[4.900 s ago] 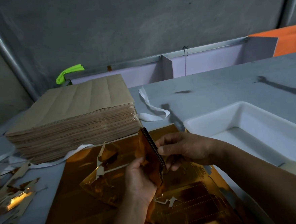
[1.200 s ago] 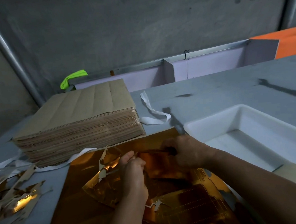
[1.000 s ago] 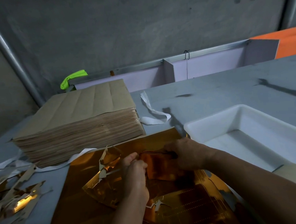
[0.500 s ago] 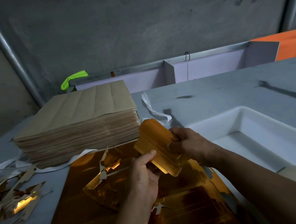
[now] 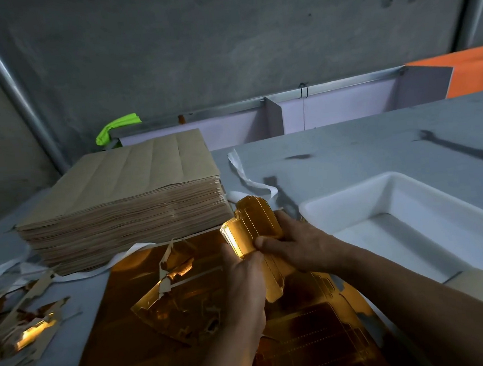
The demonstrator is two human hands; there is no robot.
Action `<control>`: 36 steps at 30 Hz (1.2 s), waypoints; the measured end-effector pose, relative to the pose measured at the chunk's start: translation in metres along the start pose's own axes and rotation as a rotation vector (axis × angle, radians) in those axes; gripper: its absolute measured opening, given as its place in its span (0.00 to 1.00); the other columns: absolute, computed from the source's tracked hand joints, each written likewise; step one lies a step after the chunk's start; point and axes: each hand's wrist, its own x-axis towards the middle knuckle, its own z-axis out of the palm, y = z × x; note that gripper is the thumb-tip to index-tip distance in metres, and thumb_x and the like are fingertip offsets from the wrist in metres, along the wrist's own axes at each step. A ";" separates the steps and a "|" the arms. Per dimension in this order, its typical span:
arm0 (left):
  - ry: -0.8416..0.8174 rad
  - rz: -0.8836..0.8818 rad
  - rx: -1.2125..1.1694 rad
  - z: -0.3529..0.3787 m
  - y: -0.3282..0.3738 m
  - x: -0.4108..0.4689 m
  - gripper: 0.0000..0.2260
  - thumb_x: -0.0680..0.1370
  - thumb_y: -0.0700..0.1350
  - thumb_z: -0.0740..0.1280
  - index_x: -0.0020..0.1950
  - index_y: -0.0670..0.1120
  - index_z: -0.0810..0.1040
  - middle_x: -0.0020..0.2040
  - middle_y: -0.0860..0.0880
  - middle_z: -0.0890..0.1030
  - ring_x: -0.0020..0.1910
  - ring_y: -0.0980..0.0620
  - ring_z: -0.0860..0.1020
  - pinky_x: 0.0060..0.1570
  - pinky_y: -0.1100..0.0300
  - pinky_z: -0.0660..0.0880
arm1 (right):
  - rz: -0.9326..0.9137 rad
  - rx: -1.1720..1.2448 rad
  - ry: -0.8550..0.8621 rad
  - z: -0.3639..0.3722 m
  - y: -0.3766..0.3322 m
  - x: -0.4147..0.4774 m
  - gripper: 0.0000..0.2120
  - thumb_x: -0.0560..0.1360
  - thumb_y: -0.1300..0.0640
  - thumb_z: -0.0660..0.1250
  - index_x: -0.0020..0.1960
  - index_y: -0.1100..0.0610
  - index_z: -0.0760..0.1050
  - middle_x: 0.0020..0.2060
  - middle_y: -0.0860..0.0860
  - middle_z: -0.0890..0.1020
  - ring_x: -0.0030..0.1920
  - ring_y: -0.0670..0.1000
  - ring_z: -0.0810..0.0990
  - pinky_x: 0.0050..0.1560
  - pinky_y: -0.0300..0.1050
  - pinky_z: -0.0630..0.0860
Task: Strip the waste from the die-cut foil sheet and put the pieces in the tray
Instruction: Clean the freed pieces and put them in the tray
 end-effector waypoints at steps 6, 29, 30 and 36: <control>-0.004 0.017 0.028 0.000 -0.004 0.004 0.21 0.80 0.38 0.64 0.67 0.58 0.69 0.59 0.49 0.79 0.56 0.48 0.80 0.51 0.46 0.80 | -0.012 0.102 -0.038 0.001 -0.001 -0.002 0.29 0.71 0.28 0.61 0.66 0.38 0.60 0.54 0.37 0.75 0.54 0.44 0.78 0.55 0.44 0.77; 0.020 -0.115 -0.376 -0.026 0.008 0.013 0.22 0.69 0.46 0.69 0.62 0.48 0.76 0.57 0.42 0.82 0.55 0.41 0.81 0.48 0.47 0.79 | 0.094 0.581 0.230 -0.013 -0.005 0.000 0.08 0.79 0.63 0.65 0.55 0.56 0.79 0.46 0.55 0.86 0.46 0.56 0.86 0.48 0.51 0.83; 0.006 -0.144 -0.496 -0.028 0.009 0.013 0.23 0.67 0.48 0.69 0.62 0.47 0.76 0.55 0.41 0.83 0.53 0.41 0.83 0.45 0.49 0.80 | 0.092 0.616 0.242 -0.014 -0.005 0.000 0.08 0.79 0.63 0.65 0.55 0.57 0.79 0.46 0.55 0.86 0.46 0.57 0.86 0.46 0.50 0.82; -0.132 -0.295 -0.753 -0.021 0.004 0.004 0.25 0.69 0.47 0.69 0.65 0.44 0.73 0.53 0.38 0.84 0.50 0.39 0.84 0.54 0.46 0.75 | 0.086 0.728 0.220 -0.016 -0.006 -0.001 0.06 0.79 0.64 0.64 0.55 0.62 0.76 0.44 0.60 0.83 0.41 0.59 0.84 0.39 0.44 0.80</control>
